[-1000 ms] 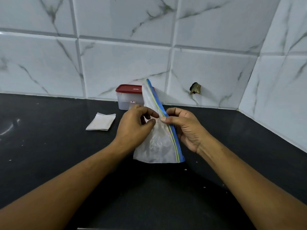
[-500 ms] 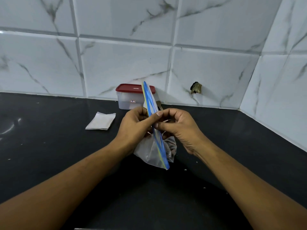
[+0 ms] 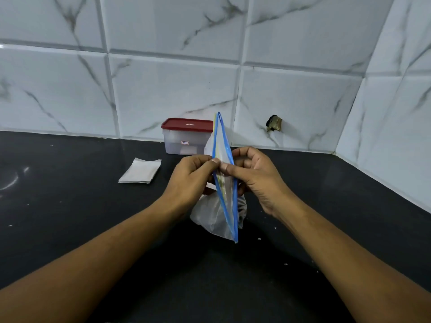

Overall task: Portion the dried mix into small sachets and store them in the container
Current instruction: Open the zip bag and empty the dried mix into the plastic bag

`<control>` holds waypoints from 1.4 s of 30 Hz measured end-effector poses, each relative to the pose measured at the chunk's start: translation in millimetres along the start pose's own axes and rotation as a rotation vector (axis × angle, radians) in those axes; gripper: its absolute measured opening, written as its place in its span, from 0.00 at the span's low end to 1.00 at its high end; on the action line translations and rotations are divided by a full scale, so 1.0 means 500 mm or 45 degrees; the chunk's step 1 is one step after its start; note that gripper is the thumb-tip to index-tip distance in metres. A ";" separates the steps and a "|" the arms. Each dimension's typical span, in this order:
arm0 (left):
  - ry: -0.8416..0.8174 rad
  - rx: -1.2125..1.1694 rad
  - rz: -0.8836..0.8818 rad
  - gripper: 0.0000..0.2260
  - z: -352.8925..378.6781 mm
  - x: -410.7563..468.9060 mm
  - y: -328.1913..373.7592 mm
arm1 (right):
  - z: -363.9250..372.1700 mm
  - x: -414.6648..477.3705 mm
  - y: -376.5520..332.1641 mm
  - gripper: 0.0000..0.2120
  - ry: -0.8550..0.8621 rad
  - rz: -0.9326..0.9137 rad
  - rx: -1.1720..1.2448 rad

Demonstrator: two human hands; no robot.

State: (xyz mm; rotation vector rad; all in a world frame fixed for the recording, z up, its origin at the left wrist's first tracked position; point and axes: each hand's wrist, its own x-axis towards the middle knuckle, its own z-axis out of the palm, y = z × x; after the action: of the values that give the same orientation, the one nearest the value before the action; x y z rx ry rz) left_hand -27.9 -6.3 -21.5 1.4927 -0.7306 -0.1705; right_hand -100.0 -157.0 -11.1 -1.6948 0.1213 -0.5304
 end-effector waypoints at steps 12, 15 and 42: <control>0.165 -0.206 0.033 0.04 -0.027 0.026 0.008 | -0.001 0.008 0.000 0.08 0.130 -0.009 0.136; 0.107 -0.284 -0.001 0.04 -0.030 0.033 0.007 | -0.001 0.014 -0.004 0.07 0.161 0.039 0.262; 0.100 0.064 0.240 0.20 -0.032 0.023 0.008 | -0.021 0.021 -0.019 0.08 0.374 -0.078 0.404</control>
State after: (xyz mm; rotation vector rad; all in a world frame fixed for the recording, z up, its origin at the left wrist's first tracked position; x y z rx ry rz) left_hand -11.6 1.7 -12.7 1.4604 -0.8121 0.0492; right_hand -97.3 -168.5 2.0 -1.3087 0.1870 -0.7999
